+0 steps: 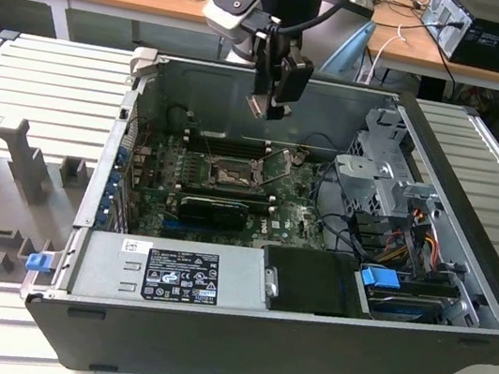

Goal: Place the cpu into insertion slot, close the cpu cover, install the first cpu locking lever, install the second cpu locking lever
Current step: 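Place the cpu into insertion slot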

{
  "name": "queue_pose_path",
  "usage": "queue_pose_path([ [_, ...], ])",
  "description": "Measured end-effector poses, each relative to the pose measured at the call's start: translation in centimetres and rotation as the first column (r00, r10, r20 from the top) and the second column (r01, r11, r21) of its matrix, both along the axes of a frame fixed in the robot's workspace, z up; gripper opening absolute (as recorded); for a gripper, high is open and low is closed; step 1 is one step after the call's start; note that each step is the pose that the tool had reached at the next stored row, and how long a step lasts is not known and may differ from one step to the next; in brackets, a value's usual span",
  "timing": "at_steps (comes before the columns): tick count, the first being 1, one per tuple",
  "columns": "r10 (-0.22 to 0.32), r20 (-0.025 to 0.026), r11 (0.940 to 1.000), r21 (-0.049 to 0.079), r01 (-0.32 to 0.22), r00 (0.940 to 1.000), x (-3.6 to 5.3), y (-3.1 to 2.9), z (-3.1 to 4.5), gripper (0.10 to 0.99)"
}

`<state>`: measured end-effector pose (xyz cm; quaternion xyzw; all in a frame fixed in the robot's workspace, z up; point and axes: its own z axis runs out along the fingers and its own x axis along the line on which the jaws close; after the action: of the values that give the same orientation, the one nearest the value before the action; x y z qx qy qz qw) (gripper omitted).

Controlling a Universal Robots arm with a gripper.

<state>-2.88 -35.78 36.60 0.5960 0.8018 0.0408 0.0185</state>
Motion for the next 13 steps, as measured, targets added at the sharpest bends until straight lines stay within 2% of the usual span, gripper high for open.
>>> queue_pose_path([
  [13, -0.067, 0.0, 0.9978, 0.0, 0.067, 0.9978, 0.0, 0.0, -0.03, 0.529],
])
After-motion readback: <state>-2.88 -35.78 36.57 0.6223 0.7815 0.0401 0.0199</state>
